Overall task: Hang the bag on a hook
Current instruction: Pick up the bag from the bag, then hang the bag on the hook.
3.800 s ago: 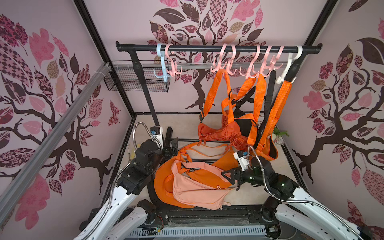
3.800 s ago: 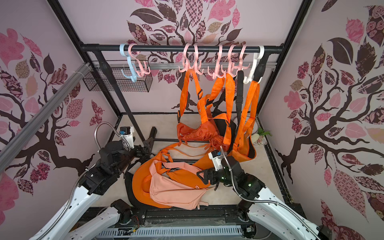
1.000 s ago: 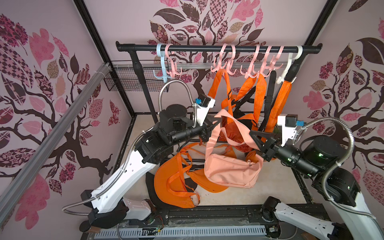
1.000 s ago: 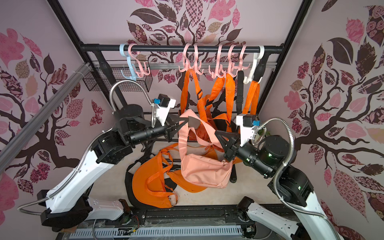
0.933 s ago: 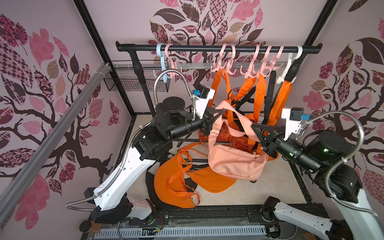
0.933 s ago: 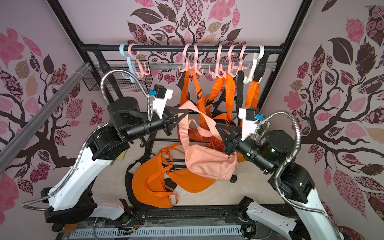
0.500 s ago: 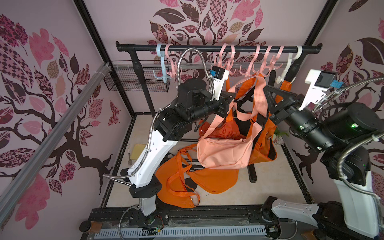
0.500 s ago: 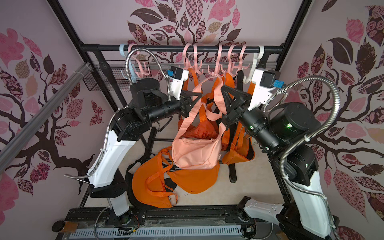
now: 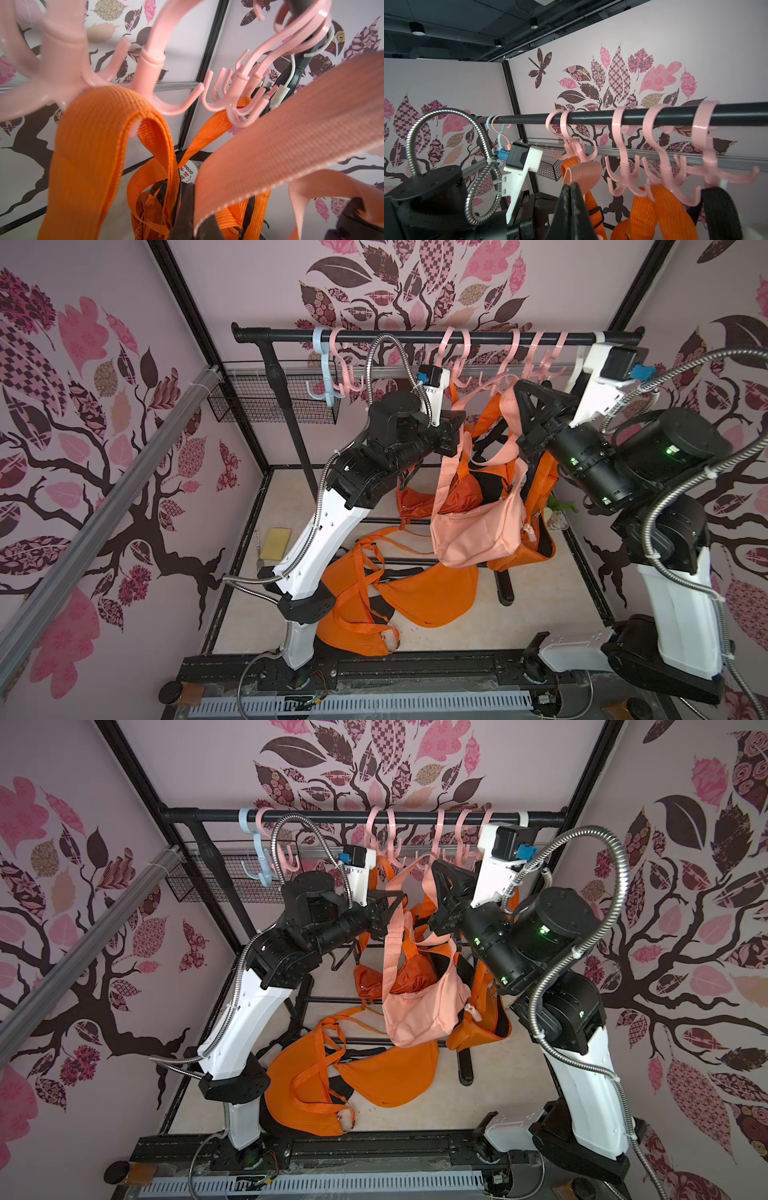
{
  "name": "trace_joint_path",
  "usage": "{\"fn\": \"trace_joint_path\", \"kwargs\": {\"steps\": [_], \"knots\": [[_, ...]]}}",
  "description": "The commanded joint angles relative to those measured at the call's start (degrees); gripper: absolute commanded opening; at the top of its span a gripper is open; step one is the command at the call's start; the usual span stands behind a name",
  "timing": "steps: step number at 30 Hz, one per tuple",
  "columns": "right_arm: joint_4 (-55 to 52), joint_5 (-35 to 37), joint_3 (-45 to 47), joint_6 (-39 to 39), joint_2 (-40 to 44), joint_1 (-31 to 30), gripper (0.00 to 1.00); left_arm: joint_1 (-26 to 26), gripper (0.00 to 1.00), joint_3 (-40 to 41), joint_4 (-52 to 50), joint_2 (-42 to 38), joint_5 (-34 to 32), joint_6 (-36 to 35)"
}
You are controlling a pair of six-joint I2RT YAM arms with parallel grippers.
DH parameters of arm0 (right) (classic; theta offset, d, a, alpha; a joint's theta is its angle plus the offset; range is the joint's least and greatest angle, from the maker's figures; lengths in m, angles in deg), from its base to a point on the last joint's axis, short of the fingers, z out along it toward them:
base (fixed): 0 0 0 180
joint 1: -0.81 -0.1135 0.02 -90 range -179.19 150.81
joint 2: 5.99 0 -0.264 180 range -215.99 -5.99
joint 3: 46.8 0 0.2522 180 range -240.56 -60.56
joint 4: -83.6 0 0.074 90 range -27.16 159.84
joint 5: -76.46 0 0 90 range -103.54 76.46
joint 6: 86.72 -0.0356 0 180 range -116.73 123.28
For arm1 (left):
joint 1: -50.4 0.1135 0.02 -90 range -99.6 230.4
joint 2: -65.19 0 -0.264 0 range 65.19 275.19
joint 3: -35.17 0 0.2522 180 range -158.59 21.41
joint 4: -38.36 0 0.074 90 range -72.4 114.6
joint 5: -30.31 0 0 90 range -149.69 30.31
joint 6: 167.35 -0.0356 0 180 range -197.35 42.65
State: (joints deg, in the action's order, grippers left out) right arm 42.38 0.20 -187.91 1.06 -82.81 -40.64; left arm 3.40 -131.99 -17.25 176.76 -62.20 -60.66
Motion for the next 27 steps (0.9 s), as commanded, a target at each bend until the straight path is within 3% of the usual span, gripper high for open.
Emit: {"fn": "trace_joint_path", "kwargs": {"steps": [1,5,13,20,27], "knots": [[2.51,0.79,-2.53,1.58,-1.04,1.56,0.0,1.21,0.0,-2.81,3.66,1.89,-0.13,1.71],[1.52,-5.06,-2.98,-3.94,-2.27,8.44,0.0,1.45,0.0,-2.53,2.34,3.65,0.59,1.77],[-0.65,-6.17,-5.93,-4.42,-5.56,9.29,0.0,3.12,0.0,-2.13,0.96,5.17,1.85,2.27],[8.57,-3.51,14.93,-7.13,4.8,10.27,0.0,2.83,0.0,4.17,0.3,2.86,3.3,1.96],[9.35,-5.5,22.55,-10.05,7.0,11.23,0.0,2.0,0.0,8.78,-0.27,0.87,3.93,0.9]]}}
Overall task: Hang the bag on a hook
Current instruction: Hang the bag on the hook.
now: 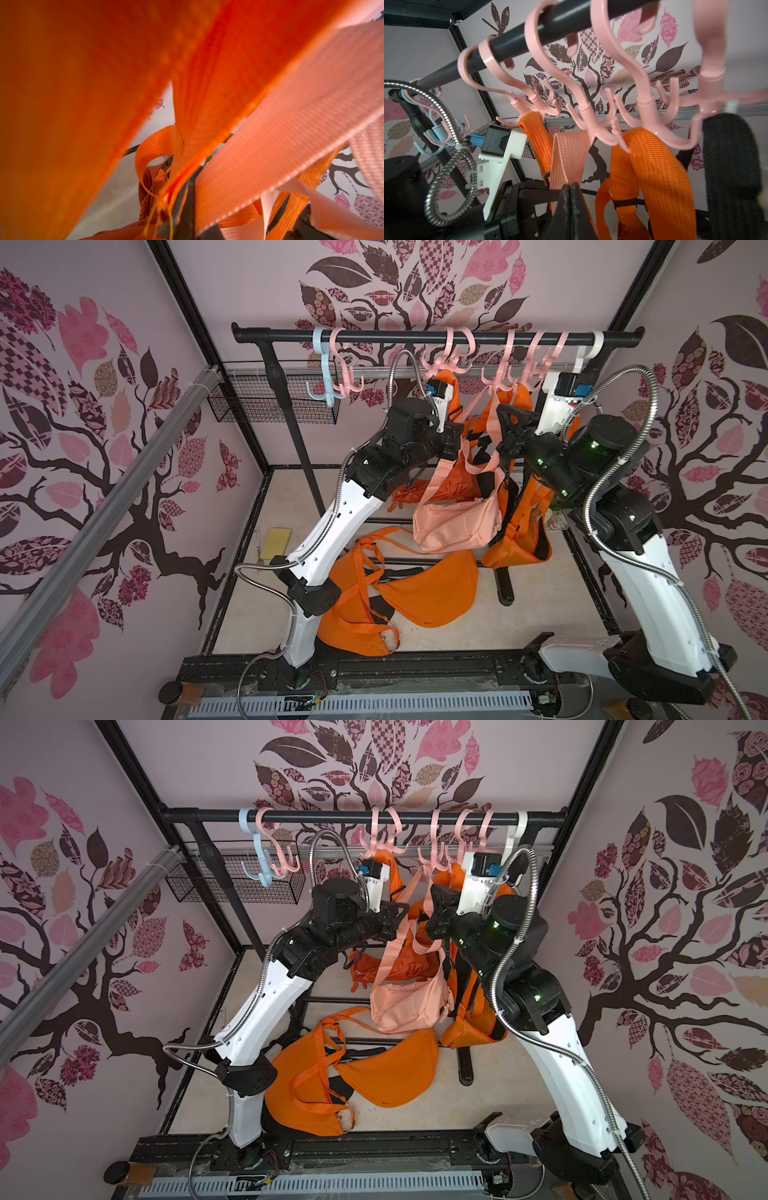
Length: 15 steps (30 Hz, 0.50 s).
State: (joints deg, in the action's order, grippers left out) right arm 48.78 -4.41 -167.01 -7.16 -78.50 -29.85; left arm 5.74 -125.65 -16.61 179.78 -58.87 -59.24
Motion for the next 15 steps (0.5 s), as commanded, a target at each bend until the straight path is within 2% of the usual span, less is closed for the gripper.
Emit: {"fn": "trace_joint_path", "kwargs": {"steps": [1,4,5,8,9,12,15], "knots": [[3.21,-1.1,2.55,-1.99,3.1,0.56,0.0,-0.41,0.0,2.68,-0.96,-2.46,1.08,-0.84],[1.45,1.19,2.91,-1.89,3.65,0.59,0.0,-0.43,0.0,3.72,-1.24,-4.53,1.89,-1.6],[0.56,2.13,2.96,-1.65,3.86,0.72,0.0,-0.43,0.03,4.8,-0.94,-5.92,1.99,-1.84],[-1.26,6.44,3.62,-1.29,4.37,0.77,0.0,-0.43,0.33,10.35,0.92,-11.34,2.82,-2.57],[-1.77,7.98,4.09,-1.17,4.84,0.77,0.11,-0.5,0.4,12.98,1.65,-13.6,3.05,-3.0],[-0.84,7.04,5.76,-1.18,6.87,0.83,0.26,-0.44,0.59,21.66,3.82,-20.31,2.71,-4.09],[-0.89,2.38,5.13,-2.25,8.33,0.78,0.54,-0.38,0.67,28.88,4.99,-26.58,1.66,-5.8]]}}
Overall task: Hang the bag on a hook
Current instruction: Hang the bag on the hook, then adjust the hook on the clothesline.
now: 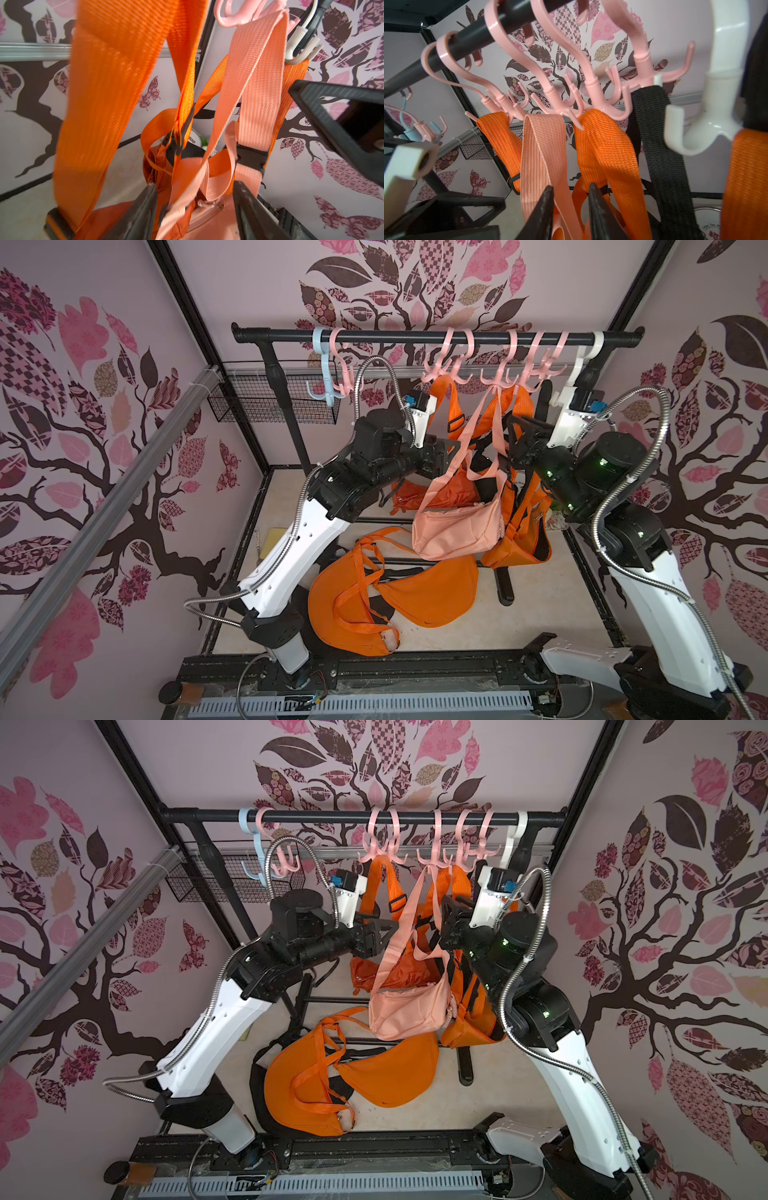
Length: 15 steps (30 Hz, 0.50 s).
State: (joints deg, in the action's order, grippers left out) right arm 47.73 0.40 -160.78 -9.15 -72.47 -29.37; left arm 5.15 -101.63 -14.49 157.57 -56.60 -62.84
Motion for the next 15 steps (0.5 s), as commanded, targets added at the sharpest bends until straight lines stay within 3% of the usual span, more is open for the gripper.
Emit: {"fn": "trace_joint_path", "kwargs": {"steps": [1,4,6,11,15], "knots": [[-0.07,-3.76,-1.68,-0.47,2.55,0.33,0.61,0.42,0.68,6.37,2.86,-5.77,-1.09,-2.62],[0.18,-8.21,-3.14,-0.9,3.69,0.34,0.73,1.17,0.7,10.63,2.54,-10.48,-3.01,-4.11],[0.38,-12.81,-4.34,-1.45,4.05,0.31,0.76,2.14,0.73,14.88,2.8,-13.39,-6.93,-5.45],[2.4,-33.76,-7.39,-6.65,-1.04,-0.01,0.86,8.07,0.78,28.86,8.85,-22.18,-13.06,-3.31],[4.1,-34.38,-7.79,-4.96,-5.41,-8.51,0.87,10.63,0.78,37.06,11.31,-27.08,-17.58,-3.45]]}}
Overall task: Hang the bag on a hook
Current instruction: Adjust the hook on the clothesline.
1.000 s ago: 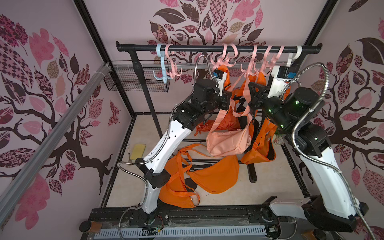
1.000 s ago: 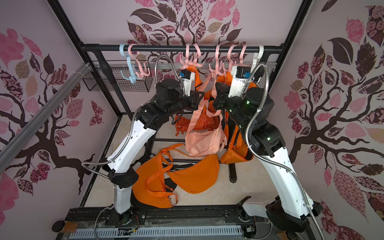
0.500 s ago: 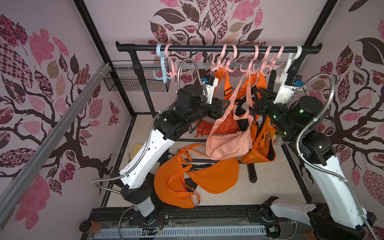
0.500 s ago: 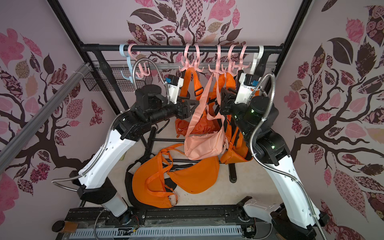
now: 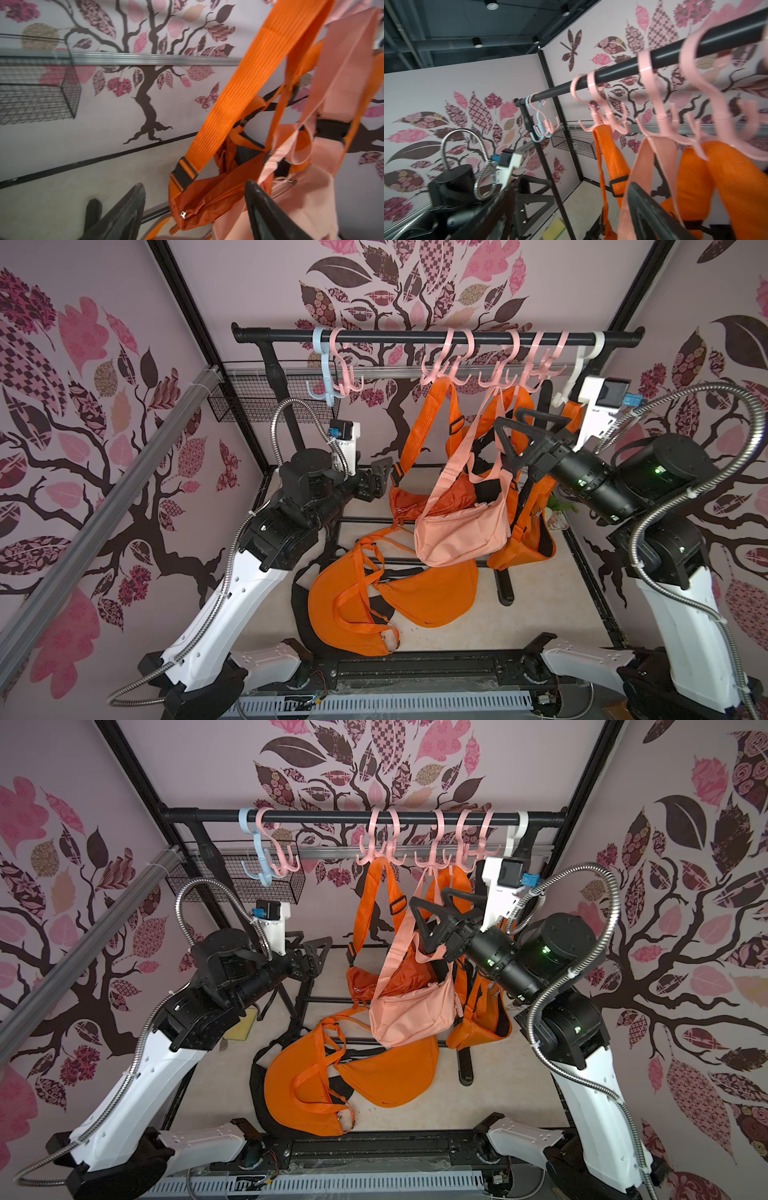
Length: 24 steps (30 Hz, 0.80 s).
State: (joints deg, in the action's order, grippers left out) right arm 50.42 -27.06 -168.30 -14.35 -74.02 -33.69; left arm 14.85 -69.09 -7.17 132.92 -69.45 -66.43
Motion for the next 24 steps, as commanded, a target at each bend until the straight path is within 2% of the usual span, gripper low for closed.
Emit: {"fn": "trace_joint_path", "kwargs": {"steps": [1,3,6,12,17,21,24], "knots": [[2.09,-7.2,-0.32,1.11,-5.17,-7.13,0.88,1.39,0.78,6.72,4.6,-3.64,-5.97,0.14],[4.3,-8.83,0.04,0.63,-8.05,-9.65,0.88,2.04,0.79,10.68,6.1,-5.7,-7.92,0.07],[6.74,-8.09,-0.25,-0.68,-13.21,-9.74,0.87,2.89,0.79,15.61,7.95,-7.79,-9.53,0.63],[14.2,2.34,1.89,-0.36,-20.07,-9.71,0.89,3.18,0.79,19.99,8.85,-8.73,-10.43,1.19],[26.07,17.23,11.87,1.51,-20.49,-8.64,0.96,3.28,0.79,20.55,9.05,-8.01,-10.13,1.99],[24.87,20.9,17.38,-4.23,-17.36,-2.75,0.97,3.23,0.79,20.64,9.33,-8.21,-10.26,1.88],[24.74,19.79,23.04,-8.35,-12.85,3.08,0.95,3.22,0.8,19.76,9.7,-7.94,-9.28,1.51]]}}
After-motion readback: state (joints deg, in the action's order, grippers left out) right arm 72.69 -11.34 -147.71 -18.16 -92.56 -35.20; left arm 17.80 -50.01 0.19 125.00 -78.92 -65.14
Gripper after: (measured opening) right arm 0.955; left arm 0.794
